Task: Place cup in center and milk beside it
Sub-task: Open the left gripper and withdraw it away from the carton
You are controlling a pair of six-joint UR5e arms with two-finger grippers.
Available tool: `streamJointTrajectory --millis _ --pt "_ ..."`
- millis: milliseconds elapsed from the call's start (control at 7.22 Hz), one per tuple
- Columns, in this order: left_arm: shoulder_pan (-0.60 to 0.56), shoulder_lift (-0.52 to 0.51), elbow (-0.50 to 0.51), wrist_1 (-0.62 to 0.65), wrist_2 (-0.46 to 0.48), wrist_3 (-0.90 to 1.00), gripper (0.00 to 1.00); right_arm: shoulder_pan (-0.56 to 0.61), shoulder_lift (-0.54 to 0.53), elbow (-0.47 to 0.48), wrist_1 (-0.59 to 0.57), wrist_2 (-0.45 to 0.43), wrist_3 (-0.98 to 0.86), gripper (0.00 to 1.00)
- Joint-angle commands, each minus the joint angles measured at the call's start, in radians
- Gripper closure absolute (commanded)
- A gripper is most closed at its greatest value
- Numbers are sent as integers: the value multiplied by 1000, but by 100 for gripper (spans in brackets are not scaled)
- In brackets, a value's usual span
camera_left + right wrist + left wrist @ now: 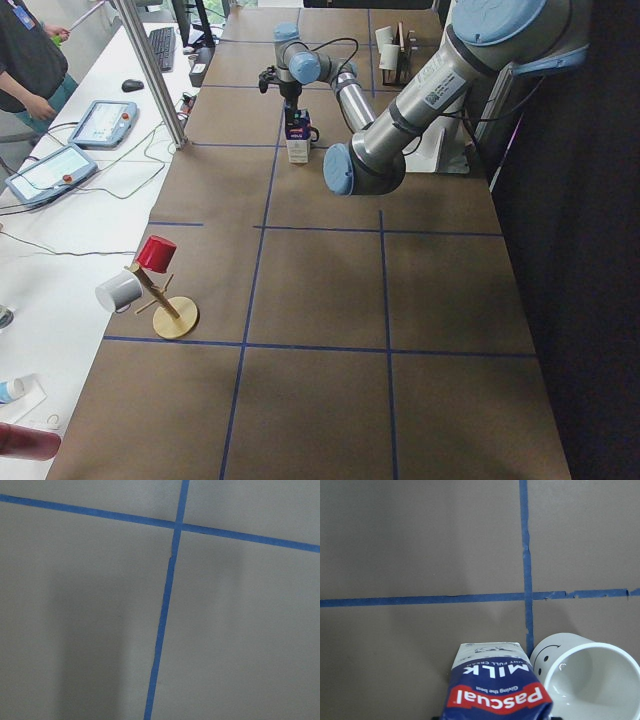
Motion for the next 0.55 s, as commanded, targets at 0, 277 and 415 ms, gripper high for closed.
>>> streamJointTrajectory --millis 0,277,415 --pt "-34 6 -74 81 -8 53 0 0 0 -5 0 0 -3 0" --pt "-144 166 -291 228 -73 287 0 0 0 -6 0 -1 -9 0" --pt "-233 295 -379 226 -112 447 0 0 0 -6 0 -1 -11 0"
